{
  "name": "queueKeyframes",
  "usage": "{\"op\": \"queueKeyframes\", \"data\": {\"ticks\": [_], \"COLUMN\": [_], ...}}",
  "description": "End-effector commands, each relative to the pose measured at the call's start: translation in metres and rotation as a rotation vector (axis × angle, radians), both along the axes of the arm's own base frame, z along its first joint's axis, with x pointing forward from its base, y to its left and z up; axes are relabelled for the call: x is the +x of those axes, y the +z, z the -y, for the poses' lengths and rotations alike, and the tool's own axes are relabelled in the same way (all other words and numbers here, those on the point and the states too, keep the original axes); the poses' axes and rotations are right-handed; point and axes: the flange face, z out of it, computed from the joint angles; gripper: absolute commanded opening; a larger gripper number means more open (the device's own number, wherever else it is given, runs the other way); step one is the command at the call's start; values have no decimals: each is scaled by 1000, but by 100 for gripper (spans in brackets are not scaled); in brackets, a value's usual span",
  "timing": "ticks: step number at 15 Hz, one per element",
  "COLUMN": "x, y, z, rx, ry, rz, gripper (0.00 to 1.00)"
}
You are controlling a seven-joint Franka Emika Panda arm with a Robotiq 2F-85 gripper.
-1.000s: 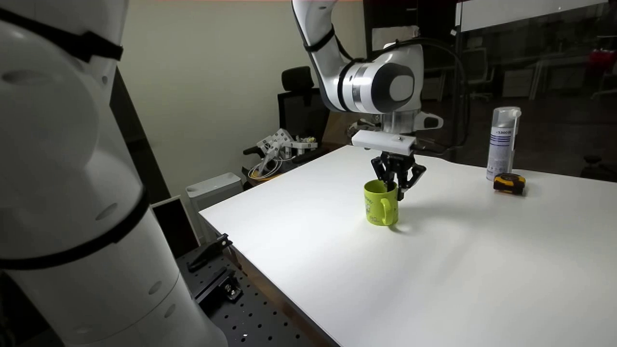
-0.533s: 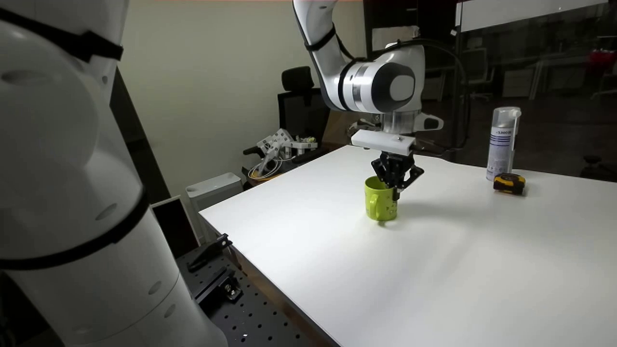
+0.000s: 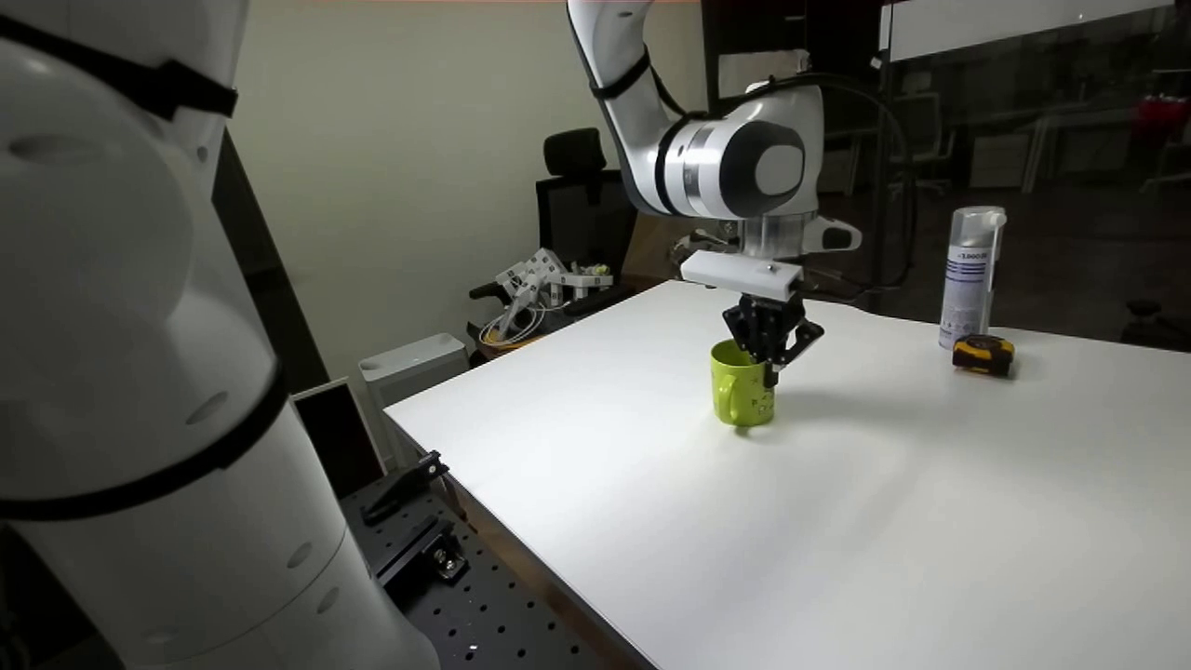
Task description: Move the mug to the right
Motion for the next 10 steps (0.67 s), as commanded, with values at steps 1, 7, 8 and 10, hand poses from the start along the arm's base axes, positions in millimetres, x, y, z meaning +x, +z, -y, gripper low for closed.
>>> {"op": "queueKeyframes", "data": {"ticks": [1,7,8,10], "x": [7,0,-2,-5], "y": [10,15,15,16], "z": [28,95,100,108], "rx": [-36,-53,-31,21], "ry": [-183,-472,-517,-591], "rz": [52,49,28,2], "gripper": [2,2,2,2]}}
